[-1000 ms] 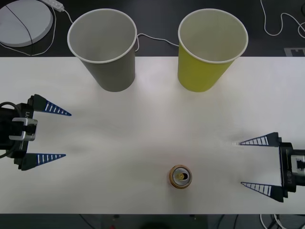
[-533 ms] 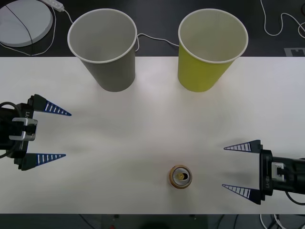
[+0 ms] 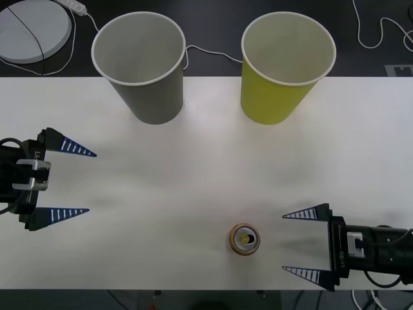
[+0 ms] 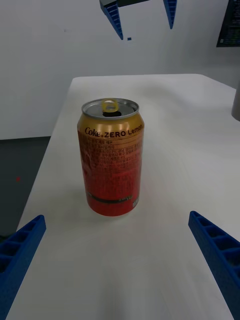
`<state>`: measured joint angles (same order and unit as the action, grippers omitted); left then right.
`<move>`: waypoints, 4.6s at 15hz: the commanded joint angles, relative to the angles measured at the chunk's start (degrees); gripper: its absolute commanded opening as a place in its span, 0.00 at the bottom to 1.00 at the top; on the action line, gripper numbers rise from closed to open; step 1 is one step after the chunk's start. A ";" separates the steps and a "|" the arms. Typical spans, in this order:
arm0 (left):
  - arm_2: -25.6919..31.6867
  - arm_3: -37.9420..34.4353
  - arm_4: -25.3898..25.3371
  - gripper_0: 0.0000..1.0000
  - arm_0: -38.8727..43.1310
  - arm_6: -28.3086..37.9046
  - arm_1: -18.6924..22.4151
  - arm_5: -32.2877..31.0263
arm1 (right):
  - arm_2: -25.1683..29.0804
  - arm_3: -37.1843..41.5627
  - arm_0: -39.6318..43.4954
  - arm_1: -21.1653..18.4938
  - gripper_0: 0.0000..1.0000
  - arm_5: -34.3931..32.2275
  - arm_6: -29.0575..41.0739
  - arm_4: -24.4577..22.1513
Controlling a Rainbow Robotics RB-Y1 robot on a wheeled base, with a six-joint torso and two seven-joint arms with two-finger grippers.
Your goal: Put the can into the green bin and the plastic bottle into the gray bin
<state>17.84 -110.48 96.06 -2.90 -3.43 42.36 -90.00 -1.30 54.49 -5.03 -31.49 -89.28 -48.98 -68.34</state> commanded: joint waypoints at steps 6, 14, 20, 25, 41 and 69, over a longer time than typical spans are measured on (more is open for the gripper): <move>0.00 0.00 0.00 1.00 0.00 0.00 0.00 0.00 | -7.49 0.09 -0.51 2.31 1.00 5.96 -1.82 4.35; 0.00 0.00 0.00 1.00 0.00 0.00 0.00 0.00 | -12.23 0.01 -1.13 5.91 1.00 12.11 -3.32 6.37; 0.00 0.00 0.00 1.00 0.00 0.00 0.00 0.00 | -13.64 0.09 -1.65 7.67 1.00 13.17 -3.67 6.37; 0.00 0.00 0.00 1.00 0.00 0.00 0.00 0.00 | -14.52 0.09 -2.53 8.29 0.75 14.04 -4.11 6.64; 0.00 0.00 0.00 1.00 0.00 0.00 0.00 0.00 | -7.40 19.69 -0.51 3.89 0.00 14.40 17.34 -6.99; 0.00 0.00 0.00 1.00 0.00 0.00 0.00 0.00 | 16.60 69.26 -14.13 -29.95 0.00 -0.72 123.07 -24.74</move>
<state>17.84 -110.48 96.06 -2.90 -3.43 42.36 -90.00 16.23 125.41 -16.11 -61.25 -89.91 73.75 -93.10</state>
